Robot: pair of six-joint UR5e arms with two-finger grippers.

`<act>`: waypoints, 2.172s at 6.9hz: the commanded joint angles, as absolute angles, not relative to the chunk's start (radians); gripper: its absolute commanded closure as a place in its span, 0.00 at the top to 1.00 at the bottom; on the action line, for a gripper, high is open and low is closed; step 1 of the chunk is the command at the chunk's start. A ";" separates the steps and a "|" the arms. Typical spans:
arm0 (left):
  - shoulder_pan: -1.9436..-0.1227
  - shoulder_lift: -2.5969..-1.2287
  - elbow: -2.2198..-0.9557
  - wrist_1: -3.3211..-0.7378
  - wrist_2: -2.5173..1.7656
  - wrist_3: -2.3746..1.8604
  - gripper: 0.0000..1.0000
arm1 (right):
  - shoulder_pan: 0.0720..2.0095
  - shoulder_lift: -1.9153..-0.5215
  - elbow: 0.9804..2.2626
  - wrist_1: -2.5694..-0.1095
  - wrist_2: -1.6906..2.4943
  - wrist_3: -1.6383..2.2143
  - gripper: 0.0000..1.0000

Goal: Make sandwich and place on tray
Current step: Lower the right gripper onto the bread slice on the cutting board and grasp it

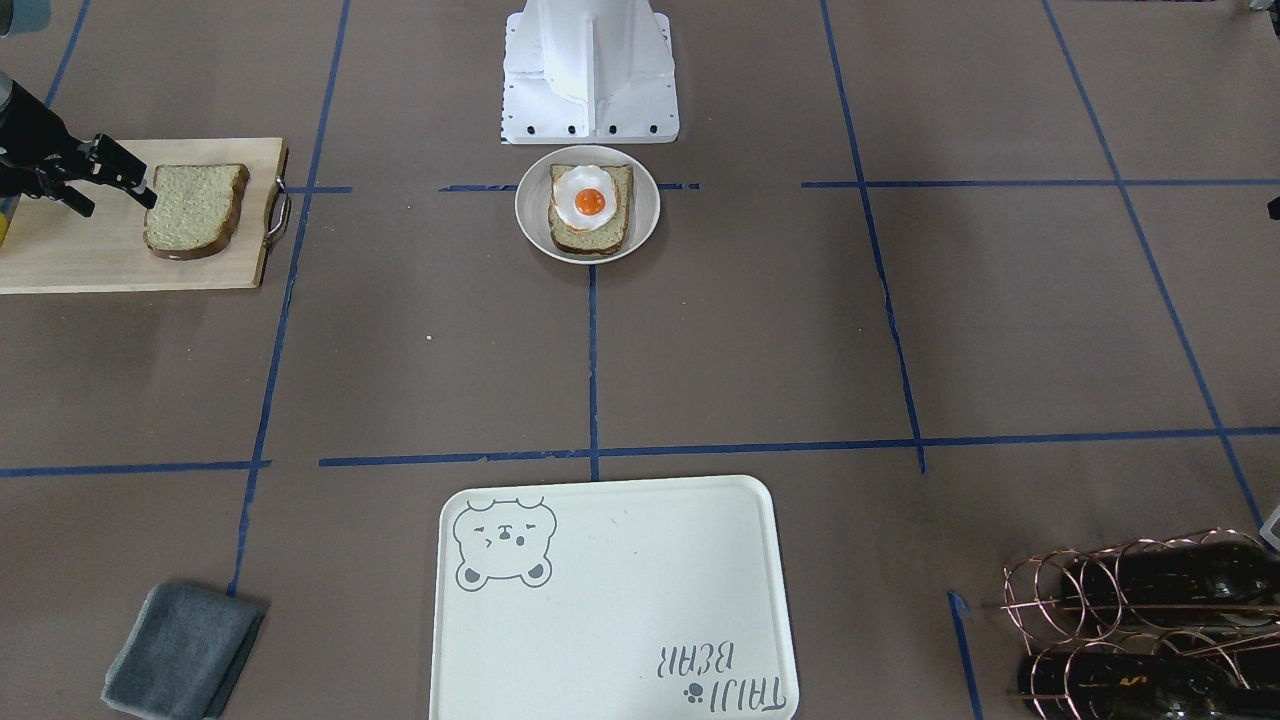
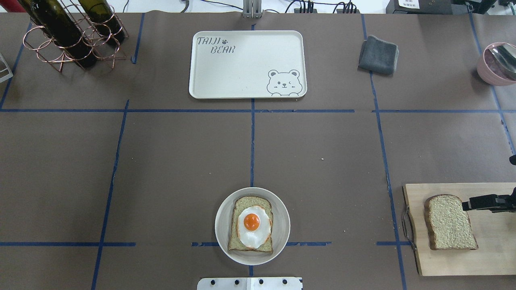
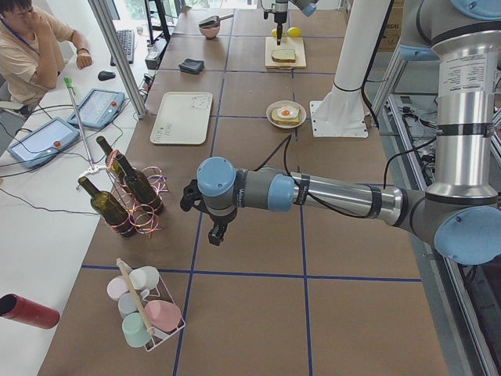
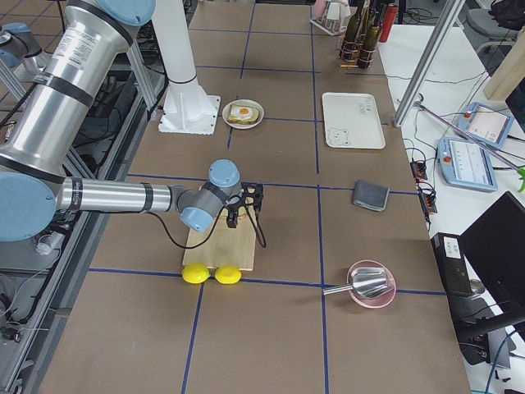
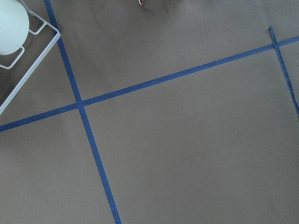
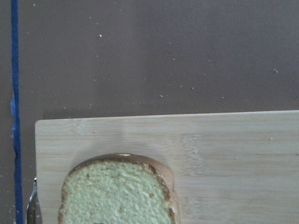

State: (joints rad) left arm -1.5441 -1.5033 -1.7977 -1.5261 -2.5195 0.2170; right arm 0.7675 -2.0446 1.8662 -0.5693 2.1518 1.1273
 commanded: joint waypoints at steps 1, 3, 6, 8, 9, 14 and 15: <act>-1.545 -1.503 -1.801 -1.526 -2.520 0.216 1.00 | 0.720 -2.046 1.856 -0.549 2.103 1.153 0.94; -1.545 -1.503 -1.806 -1.526 -2.520 0.216 1.00 | 0.674 -2.042 1.795 -0.468 2.097 1.158 0.92; -1.545 -1.503 -1.807 -1.526 -2.520 0.216 1.00 | 0.655 -2.040 1.801 -0.466 2.088 1.169 0.55; -1.545 -1.503 -1.804 -1.538 -2.520 0.218 1.00 | 0.650 -2.045 1.801 -0.466 2.088 1.175 0.49; -1.545 -1.503 -1.804 -1.540 -2.520 0.218 1.00 | 0.647 -2.042 1.804 -0.465 2.088 1.189 0.11; -1.545 -1.503 -1.805 -1.540 -2.522 0.218 1.00 | 0.643 -2.048 1.882 -0.465 2.095 1.207 0.00; -1.545 -1.503 -1.807 -1.540 -2.522 0.218 1.00 | 0.638 -2.031 1.946 -0.465 2.100 1.282 0.00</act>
